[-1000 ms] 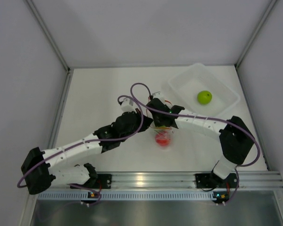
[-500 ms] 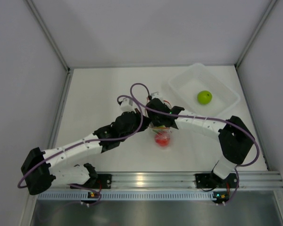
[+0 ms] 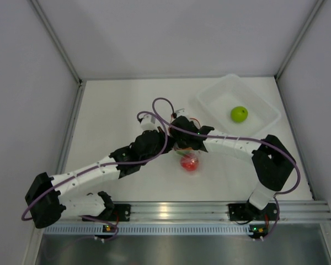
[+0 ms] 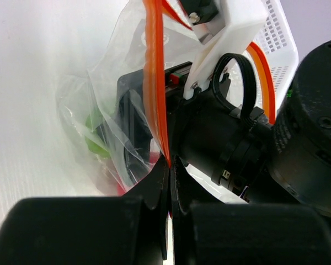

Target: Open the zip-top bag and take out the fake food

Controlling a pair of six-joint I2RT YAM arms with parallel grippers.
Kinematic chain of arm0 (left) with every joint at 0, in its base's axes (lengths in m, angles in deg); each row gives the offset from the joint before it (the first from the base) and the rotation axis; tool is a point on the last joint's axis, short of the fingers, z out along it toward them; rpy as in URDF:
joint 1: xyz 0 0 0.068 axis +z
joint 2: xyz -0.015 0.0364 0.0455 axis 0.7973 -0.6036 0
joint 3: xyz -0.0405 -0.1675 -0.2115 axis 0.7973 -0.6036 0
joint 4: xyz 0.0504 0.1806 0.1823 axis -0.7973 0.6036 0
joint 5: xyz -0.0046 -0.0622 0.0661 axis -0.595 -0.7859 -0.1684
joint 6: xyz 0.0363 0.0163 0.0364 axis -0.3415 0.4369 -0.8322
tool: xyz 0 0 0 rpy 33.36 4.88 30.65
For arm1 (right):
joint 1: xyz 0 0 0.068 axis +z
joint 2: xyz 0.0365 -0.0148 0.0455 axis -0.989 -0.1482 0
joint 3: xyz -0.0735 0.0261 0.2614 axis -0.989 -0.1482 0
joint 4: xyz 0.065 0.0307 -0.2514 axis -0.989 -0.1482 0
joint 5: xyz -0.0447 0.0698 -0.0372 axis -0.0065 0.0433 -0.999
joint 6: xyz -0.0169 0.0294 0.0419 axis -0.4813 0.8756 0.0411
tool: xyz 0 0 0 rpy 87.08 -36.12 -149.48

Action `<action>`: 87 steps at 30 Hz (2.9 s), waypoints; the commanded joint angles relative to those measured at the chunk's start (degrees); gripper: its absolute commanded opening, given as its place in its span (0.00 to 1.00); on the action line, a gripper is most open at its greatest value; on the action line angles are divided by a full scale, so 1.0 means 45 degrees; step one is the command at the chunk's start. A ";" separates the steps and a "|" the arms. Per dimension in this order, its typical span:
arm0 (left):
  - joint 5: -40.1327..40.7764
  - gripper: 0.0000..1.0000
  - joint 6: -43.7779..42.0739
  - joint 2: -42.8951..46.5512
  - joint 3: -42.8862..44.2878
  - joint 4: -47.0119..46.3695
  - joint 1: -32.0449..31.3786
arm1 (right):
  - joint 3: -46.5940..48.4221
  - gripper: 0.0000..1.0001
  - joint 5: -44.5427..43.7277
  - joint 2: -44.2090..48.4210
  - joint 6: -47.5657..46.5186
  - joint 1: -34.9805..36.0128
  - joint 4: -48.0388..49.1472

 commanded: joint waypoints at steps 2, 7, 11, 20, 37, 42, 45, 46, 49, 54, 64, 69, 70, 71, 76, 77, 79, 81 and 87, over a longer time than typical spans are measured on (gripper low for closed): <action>0.0069 0.00 -0.0271 -0.0022 0.0220 -0.0396 0.0090 | -0.0355 0.66 0.0596 -0.0842 -0.0068 -0.0124 -0.0228; 0.0089 0.00 -0.0291 0.0076 0.0142 -0.0396 0.0168 | -0.0647 0.73 0.0908 -0.0844 0.0089 -0.0124 -0.0111; 0.0050 0.00 -0.0251 0.0096 0.0084 -0.0396 0.0227 | -0.0863 0.70 0.0694 -0.0687 0.0128 -0.0124 0.0183; 0.0069 0.00 -0.0232 0.0017 0.0084 -0.0396 0.0247 | -0.0609 0.41 0.0713 -0.0143 0.0128 -0.0144 0.0084; -0.0244 0.00 -0.0271 -0.0451 0.0161 -0.0396 0.0247 | -0.0551 0.27 0.0362 0.2671 0.0167 0.0188 -0.0326; -0.0458 0.00 -0.0271 -0.0393 0.0337 -0.0396 0.0247 | -0.0220 0.26 0.0284 0.2674 -0.0028 0.0325 -0.0403; -0.0751 0.00 -0.0349 -0.0315 0.0473 -0.0396 0.0247 | 0.0249 0.25 -0.0184 0.2187 -0.0048 0.0442 -0.0870; -0.0790 0.00 -0.0368 -0.0276 0.0513 -0.0396 0.0247 | 0.0385 0.25 -0.0649 0.2029 0.0010 0.0462 -0.1066; -0.0557 0.00 -0.0466 0.0016 0.0378 -0.0396 0.0227 | 0.0680 0.25 -0.1335 0.1735 0.0187 0.0462 -0.1613; 0.0010 0.00 -0.0252 0.0427 -0.0092 0.0014 0.0247 | 0.0270 0.25 -0.1766 0.2086 0.0440 0.0150 -0.1771; 0.0322 0.00 -0.0134 0.0272 -0.0132 0.0268 0.0247 | 0.0446 0.24 -0.2356 0.2261 0.0520 -0.0222 -0.2241; 0.0011 0.00 -0.0134 -0.0099 0.0102 0.0268 0.0227 | 0.0601 0.23 -0.1630 0.2420 0.0129 0.0108 -0.1615; -0.0028 0.00 -0.0115 -0.0235 0.0180 0.0249 0.0208 | 0.0737 0.23 -0.1882 0.2341 0.0109 0.0265 -0.1673; -0.0048 0.00 -0.0076 -0.0275 0.0239 0.0268 0.0188 | 0.1009 0.22 -0.1962 0.2205 0.0128 0.0383 -0.1751; 0.0108 0.00 -0.0115 -0.0276 0.0767 0.0268 -0.0065 | 0.2024 0.22 -0.3384 0.1287 0.0557 0.1008 -0.2763; 0.0147 0.00 -0.0115 -0.0276 0.0825 0.0249 -0.0143 | 0.2124 0.22 -0.3504 0.1112 0.0597 0.1086 -0.2825; 0.0225 0.00 -0.0134 -0.0256 0.0923 0.0249 -0.0202 | 0.2416 0.22 -0.3758 0.0974 0.0733 0.1243 -0.3058; 0.0283 0.00 -0.0134 -0.0217 0.0962 0.0249 -0.0261 | 0.2612 0.22 -0.3974 0.0720 0.0714 0.1398 -0.3235; 0.0304 0.00 -0.0251 -0.0217 0.1079 0.0248 -0.0398 | 0.2827 0.21 -0.4013 0.0641 0.0753 0.1516 -0.3294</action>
